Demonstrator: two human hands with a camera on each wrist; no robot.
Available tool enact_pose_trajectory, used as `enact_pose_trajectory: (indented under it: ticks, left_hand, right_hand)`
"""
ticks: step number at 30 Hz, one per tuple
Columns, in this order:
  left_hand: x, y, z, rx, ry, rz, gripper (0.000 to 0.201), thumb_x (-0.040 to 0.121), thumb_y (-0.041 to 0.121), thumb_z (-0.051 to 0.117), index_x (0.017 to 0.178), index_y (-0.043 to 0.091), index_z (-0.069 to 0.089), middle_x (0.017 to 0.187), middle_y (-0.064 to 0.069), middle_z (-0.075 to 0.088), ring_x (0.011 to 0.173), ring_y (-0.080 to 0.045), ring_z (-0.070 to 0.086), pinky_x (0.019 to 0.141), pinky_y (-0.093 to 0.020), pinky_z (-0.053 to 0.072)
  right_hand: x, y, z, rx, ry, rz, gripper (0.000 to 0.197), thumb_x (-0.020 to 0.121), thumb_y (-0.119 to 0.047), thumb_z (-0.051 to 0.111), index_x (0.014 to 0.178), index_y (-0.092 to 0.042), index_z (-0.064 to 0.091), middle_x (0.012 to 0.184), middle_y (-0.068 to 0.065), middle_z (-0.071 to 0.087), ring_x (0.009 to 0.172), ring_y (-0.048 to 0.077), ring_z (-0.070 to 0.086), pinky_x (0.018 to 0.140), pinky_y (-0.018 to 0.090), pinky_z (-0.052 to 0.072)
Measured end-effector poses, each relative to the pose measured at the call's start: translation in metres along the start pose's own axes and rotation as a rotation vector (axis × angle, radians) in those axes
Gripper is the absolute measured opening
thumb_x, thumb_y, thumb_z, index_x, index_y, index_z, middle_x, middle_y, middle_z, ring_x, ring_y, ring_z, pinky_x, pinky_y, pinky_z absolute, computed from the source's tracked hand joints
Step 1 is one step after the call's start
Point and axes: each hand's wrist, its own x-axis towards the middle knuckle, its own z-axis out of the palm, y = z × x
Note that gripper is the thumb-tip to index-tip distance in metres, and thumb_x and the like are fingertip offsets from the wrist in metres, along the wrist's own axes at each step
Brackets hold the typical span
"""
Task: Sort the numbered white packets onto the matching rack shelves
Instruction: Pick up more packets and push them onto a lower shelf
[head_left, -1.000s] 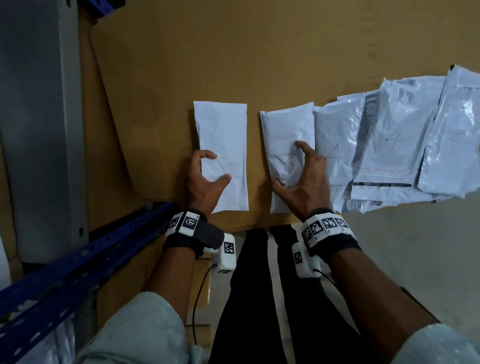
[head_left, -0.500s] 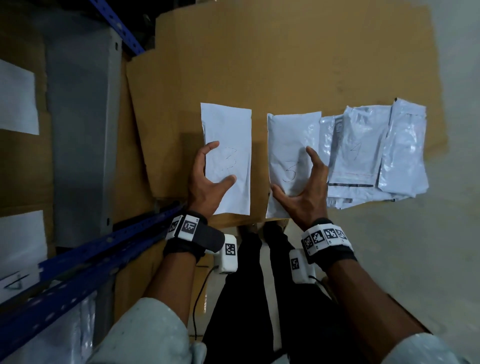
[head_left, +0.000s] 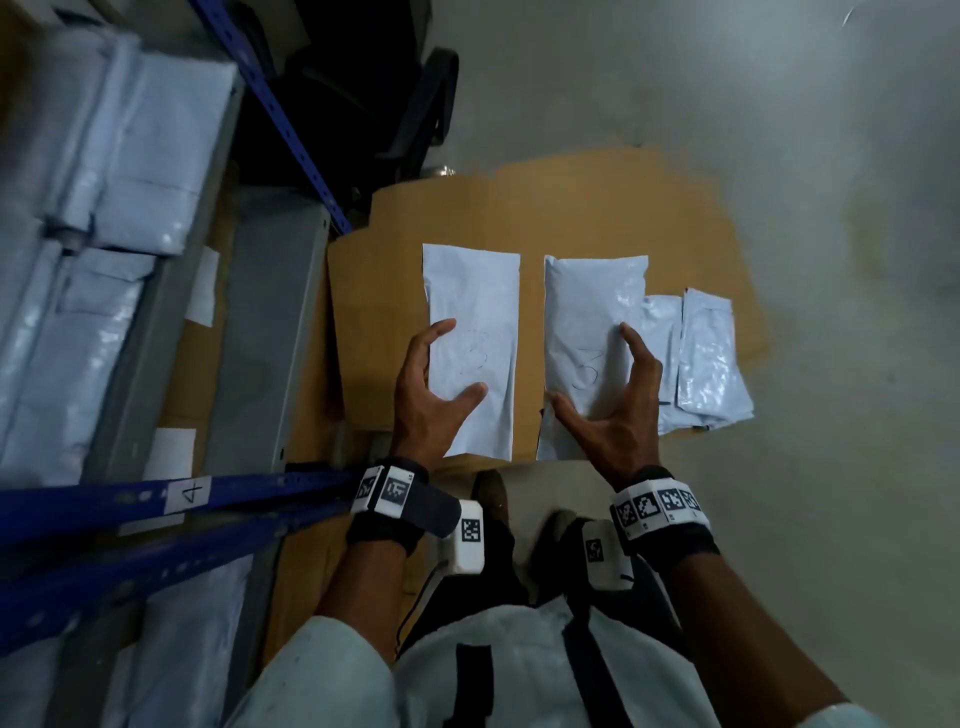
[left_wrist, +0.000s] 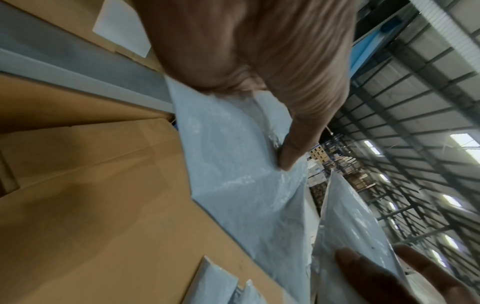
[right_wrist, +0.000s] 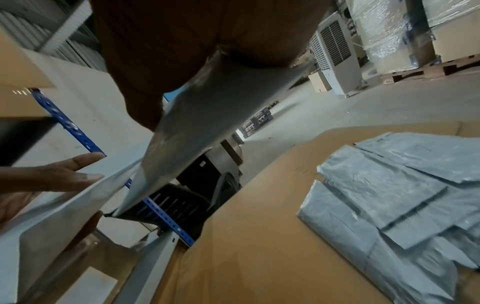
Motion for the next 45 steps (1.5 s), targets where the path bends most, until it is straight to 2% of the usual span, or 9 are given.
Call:
enact_pose_trajectory:
  ticks: [4,13,19,24,30,35,38,41,45]
  left_hand:
    - [-0.020,0.025,-0.004,0.015,0.070,0.064,0.070,0.075,0.003,0.084,0.134,0.024,0.052,0.135,0.017,0.053,0.128,0.006,0.045,0.109,-0.012,0.035]
    - [-0.093,0.076,0.003,-0.022,0.232,0.155,0.071,0.077,0.004,0.083,0.134,0.029,0.049,0.137,0.020,0.051,0.129,0.006,0.044,0.104,-0.005,0.034]
    - [-0.160,0.089,0.005,-0.027,0.283,0.125,0.072,0.075,-0.001,0.082,0.135,0.022,0.049,0.136,0.020,0.050,0.128,0.010,0.042,0.102,-0.004,0.033]
    - [-0.215,0.093,-0.018,-0.058,0.382,0.084,0.072,0.074,-0.007,0.081,0.134,0.016,0.050,0.136,0.010,0.051,0.124,0.016,0.042,0.097,-0.002,0.036]
    - [-0.281,0.082,-0.057,-0.058,0.511,0.074,0.064,0.077,0.000,0.081,0.132,0.019,0.053,0.136,0.015,0.053,0.127,0.010,0.045,0.099,-0.005,0.035]
    - [-0.338,0.068,-0.089,-0.123,0.577,-0.012,0.037,0.085,0.005,0.077,0.117,0.017,0.064,0.127,0.007,0.064,0.119,0.003,0.056,0.095,-0.009,0.042]
    - [-0.385,0.048,-0.119,-0.108,0.589,-0.081,0.033,0.084,0.004,0.076,0.112,0.019,0.065,0.122,0.008,0.066,0.116,-0.002,0.059,0.096,-0.015,0.047]
    - [-0.436,0.025,-0.147,-0.069,0.572,-0.163,0.036,0.080,-0.001,0.074,0.108,0.019,0.061,0.115,0.010,0.065,0.116,-0.002,0.058,0.092,-0.012,0.045]
    - [-0.499,-0.016,-0.180,0.047,0.552,-0.230,0.043,0.080,0.004,0.071,0.109,0.027,0.052,0.113,0.022,0.058,0.119,0.001,0.052,0.097,-0.021,0.044]
  right_hand:
    - [-0.004,-0.019,-0.022,0.031,0.032,-0.087,0.098,0.073,-0.025,0.093,0.152,-0.013,0.035,0.144,-0.003,0.040,0.140,-0.002,0.033,0.114,0.012,0.026]
    - [-0.026,-0.047,-0.078,0.106,0.012,-0.235,0.100,0.071,-0.024,0.093,0.152,-0.012,0.035,0.143,-0.005,0.037,0.135,-0.017,0.027,0.110,0.004,0.023]
    - [-0.063,-0.048,-0.098,0.155,-0.024,-0.276,0.099,0.073,-0.025,0.092,0.151,-0.011,0.034,0.144,-0.004,0.038,0.138,-0.007,0.031,0.113,0.011,0.025]
    - [-0.097,-0.057,-0.085,0.176,-0.136,-0.305,0.099,0.073,-0.026,0.092,0.151,-0.016,0.034,0.144,-0.007,0.037,0.136,-0.010,0.030,0.112,0.008,0.023]
    - [-0.134,-0.086,-0.052,0.178,-0.236,-0.400,0.101,0.070,-0.051,0.085,0.151,-0.017,0.034,0.149,0.001,0.039,0.140,0.014,0.038,0.116,0.020,0.028]
    - [-0.174,-0.108,-0.021,0.231,-0.285,-0.411,0.092,0.076,-0.047,0.079,0.149,-0.010,0.038,0.148,0.004,0.040,0.135,0.008,0.036,0.110,0.005,0.023]
    - [-0.214,-0.117,0.005,0.244,-0.272,-0.402,0.082,0.081,-0.045,0.074,0.148,-0.011,0.040,0.146,0.009,0.042,0.136,0.016,0.040,0.110,0.013,0.028]
    - [-0.264,-0.123,0.025,0.251,-0.323,-0.325,0.076,0.083,-0.042,0.069,0.147,-0.011,0.041,0.147,0.010,0.043,0.136,0.022,0.041,0.109,0.026,0.031]
    - [-0.333,-0.113,0.053,0.275,-0.371,-0.287,0.076,0.083,-0.049,0.061,0.144,-0.006,0.045,0.142,0.014,0.046,0.133,0.026,0.044,0.107,0.028,0.032]
